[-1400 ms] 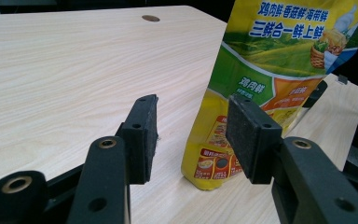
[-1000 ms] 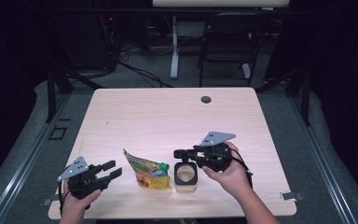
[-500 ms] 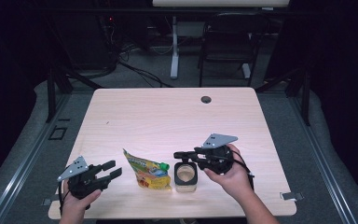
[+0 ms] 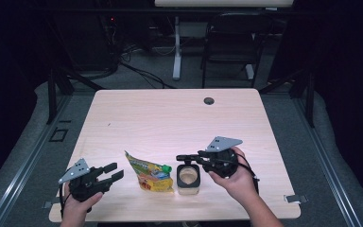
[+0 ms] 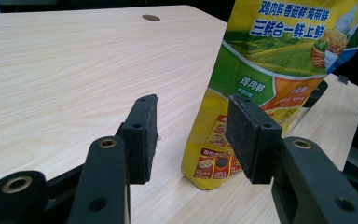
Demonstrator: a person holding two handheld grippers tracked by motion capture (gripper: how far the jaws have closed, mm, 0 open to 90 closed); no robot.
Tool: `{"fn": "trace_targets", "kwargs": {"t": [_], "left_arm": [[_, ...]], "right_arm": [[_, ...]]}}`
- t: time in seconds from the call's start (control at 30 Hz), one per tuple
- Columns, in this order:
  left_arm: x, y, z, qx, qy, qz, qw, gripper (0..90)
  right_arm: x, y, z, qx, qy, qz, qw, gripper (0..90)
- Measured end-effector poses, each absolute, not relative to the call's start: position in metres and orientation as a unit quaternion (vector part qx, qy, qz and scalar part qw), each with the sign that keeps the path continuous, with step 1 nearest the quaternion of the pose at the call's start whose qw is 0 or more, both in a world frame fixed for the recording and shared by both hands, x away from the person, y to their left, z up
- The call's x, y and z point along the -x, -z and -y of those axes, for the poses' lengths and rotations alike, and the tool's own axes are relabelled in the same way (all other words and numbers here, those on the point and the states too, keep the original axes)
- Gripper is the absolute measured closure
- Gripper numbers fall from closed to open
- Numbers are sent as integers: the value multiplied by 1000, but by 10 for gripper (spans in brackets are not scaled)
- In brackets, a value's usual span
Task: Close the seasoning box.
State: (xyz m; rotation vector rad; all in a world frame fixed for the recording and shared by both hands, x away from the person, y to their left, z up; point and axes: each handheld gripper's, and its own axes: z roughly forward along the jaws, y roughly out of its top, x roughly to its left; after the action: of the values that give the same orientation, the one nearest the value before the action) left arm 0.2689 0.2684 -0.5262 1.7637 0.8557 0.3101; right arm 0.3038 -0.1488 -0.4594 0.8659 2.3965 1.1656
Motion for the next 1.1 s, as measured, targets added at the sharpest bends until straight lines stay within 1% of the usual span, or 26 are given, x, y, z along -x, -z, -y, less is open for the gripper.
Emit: {"fn": "trace_targets", "kwargs": {"t": [0.57, 1.1], "left_arm": [[-269, 526, -269, -743, -131, -362, 548, 542], [-269, 526, -269, -745, -131, -361, 546, 542]], "right_arm": [[-299, 460, 150, -299, -406, -847, 167, 722], [-288, 468, 151, -301, -407, -846, 168, 706]]}}
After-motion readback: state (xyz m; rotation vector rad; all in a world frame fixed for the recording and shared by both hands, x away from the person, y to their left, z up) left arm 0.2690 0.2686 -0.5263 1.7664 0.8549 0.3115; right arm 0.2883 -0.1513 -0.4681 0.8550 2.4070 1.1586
